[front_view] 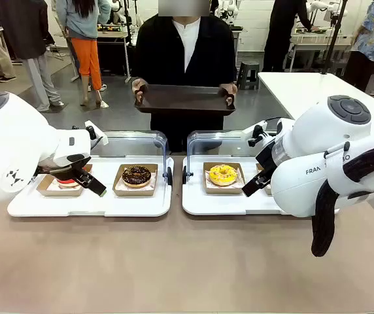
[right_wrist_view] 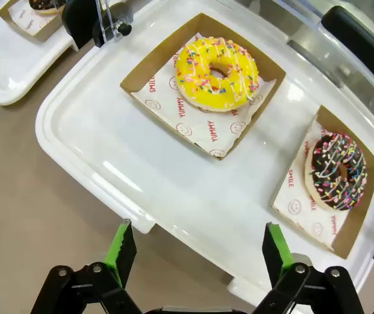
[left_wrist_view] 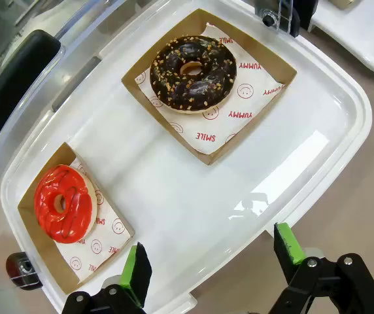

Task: Provide the desired donut to the person.
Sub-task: Pick up and lift the Paper togo box containing the Donut pointed at by the person.

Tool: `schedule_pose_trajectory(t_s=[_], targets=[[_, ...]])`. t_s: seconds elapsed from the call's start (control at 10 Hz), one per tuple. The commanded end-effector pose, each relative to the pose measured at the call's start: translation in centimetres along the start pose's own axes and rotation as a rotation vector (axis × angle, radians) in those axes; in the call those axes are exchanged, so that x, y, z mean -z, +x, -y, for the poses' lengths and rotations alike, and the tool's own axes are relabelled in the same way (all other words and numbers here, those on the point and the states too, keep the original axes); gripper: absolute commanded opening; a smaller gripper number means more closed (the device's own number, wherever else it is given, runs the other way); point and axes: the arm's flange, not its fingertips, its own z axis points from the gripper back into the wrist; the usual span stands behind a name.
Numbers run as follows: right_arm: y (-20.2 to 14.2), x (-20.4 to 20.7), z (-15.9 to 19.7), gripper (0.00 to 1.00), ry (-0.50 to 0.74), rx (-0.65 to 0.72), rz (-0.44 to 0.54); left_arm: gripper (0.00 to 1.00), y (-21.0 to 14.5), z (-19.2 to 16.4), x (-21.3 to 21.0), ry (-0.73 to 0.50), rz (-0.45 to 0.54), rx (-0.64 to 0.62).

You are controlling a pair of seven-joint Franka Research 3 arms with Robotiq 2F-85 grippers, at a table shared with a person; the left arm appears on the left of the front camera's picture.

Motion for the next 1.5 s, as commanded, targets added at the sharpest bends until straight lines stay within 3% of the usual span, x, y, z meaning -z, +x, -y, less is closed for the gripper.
schedule_pose_trajectory(t_s=[0.0,1.4], targets=[[0.00,0.00,-0.01,1.00,0.000,0.000,0.000,1.00,0.09,0.03,-0.04,0.000,0.002,0.000],[0.00,0.00,-0.01,1.00,0.000,0.000,0.000,1.00,0.09,0.03,-0.04,0.000,0.002,0.000]])
